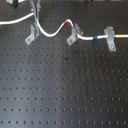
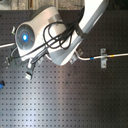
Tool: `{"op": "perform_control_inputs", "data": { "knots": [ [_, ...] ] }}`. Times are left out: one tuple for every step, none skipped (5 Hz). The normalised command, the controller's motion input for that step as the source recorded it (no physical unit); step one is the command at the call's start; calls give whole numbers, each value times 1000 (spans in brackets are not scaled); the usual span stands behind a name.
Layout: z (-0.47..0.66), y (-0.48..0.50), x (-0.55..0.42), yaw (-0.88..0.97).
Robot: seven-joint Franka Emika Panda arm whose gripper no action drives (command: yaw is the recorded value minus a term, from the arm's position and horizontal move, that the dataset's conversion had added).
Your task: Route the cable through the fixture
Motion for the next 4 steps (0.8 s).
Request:
{"op": "perform_control_inputs", "data": {
  "knots": [
    [0, -28, 11, 0],
    [0, 0, 0, 14],
    [26, 63, -20, 100],
    [192, 298, -52, 89]
  ]
}}
